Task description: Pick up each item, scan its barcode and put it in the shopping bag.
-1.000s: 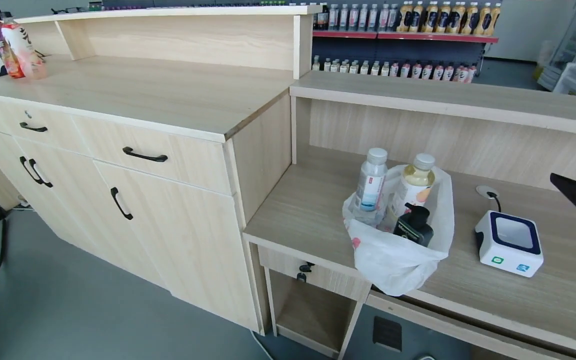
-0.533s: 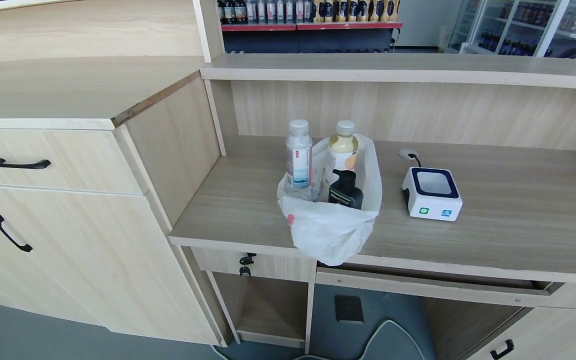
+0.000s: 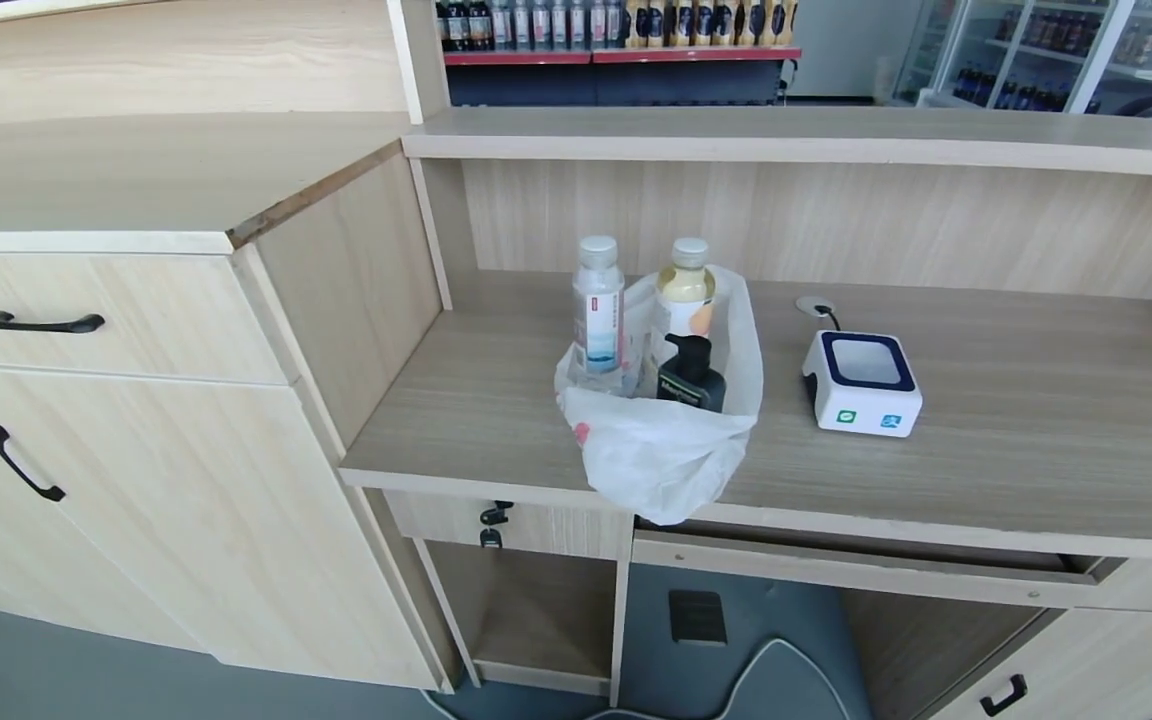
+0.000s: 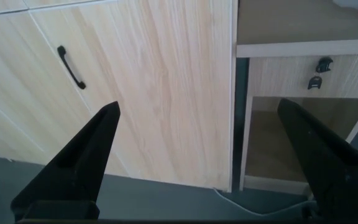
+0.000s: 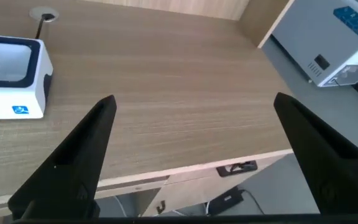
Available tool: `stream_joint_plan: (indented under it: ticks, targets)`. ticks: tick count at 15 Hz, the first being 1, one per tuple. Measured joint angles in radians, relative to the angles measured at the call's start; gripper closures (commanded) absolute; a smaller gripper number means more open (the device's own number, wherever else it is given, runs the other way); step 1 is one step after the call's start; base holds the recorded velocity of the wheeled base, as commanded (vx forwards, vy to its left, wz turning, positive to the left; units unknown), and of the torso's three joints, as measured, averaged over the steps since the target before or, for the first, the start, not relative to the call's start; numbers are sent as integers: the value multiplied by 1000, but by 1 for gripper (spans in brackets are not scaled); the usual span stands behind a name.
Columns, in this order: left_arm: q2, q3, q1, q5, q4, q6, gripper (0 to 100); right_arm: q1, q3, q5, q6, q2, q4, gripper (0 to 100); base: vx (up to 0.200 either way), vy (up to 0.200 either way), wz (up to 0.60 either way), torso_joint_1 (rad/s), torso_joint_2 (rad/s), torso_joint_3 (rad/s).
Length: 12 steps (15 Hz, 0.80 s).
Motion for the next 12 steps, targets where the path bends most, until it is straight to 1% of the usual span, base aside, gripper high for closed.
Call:
stream_joint_plan:
  ticks: [4,6,8,10,12]
  targets:
    - [0,0,0,0,1,0,0,-5,10,1,16,-43,-2,0,0,0,0,0,0,0]
    - [0,0,0,0,1,0,0,-5,57,3,79,-67,0,0,0,0,0,0,0,0]
    - [0,0,0,0,1,0,0,-1,169,3,126,-117,3,0,0,0,0,0,0,0]
    - [0,0,0,0,1,0,0,24,338,4,169,-232,4,0,0,0,0,0,0,0]
    - [0,0,0,0,1,0,0,66,445,3,210,-385,66,0,0,0,0,0,0,0]
